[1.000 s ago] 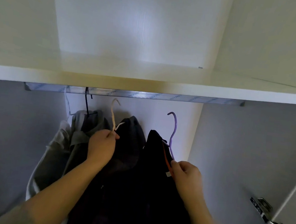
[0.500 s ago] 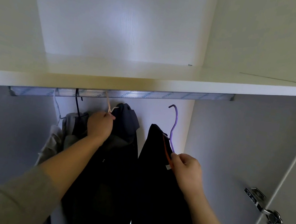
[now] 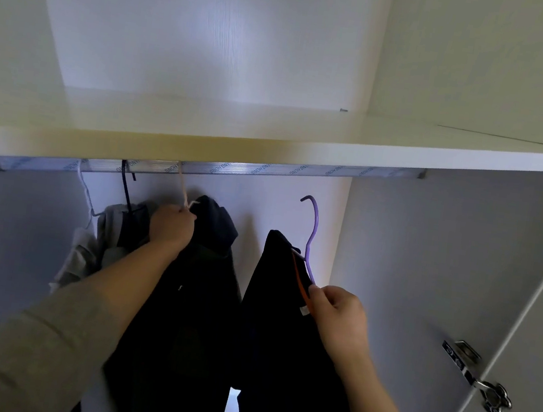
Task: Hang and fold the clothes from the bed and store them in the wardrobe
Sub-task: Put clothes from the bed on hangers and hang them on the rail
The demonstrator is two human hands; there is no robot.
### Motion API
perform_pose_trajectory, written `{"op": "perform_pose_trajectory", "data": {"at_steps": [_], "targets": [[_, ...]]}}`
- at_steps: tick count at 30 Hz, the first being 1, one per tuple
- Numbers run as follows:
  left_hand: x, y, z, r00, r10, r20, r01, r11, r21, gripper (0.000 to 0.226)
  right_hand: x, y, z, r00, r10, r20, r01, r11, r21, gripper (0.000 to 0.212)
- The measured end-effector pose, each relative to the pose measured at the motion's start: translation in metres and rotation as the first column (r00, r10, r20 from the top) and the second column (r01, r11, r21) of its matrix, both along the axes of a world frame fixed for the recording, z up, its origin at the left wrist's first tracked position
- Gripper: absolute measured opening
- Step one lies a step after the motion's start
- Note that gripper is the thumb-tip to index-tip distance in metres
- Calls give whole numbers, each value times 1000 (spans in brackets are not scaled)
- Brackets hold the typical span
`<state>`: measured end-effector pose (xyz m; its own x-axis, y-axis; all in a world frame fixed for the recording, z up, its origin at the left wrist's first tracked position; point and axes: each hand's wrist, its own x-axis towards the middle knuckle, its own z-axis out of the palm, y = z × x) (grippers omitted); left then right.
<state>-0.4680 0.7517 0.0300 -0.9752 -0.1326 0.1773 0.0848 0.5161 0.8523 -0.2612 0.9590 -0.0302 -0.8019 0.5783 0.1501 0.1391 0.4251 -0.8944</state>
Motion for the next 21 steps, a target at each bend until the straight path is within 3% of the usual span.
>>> {"op": "perform_pose_trajectory", "data": {"at_steps": [8, 15, 21], "targets": [[2, -3, -5, 999, -45, 8, 45, 998, -41, 28, -10, -2, -3, 998, 44, 43, -44, 999, -11, 39], [59, -7, -41, 961, -52, -270, 33, 997, -75, 34, -33, -13, 15, 992, 93, 83, -96, 995, 28, 36], [90, -11, -62, 963, -71, -259, 70, 997, -13, 43, -63, -23, 37, 989, 132, 65, -130, 991, -33, 30]]}}
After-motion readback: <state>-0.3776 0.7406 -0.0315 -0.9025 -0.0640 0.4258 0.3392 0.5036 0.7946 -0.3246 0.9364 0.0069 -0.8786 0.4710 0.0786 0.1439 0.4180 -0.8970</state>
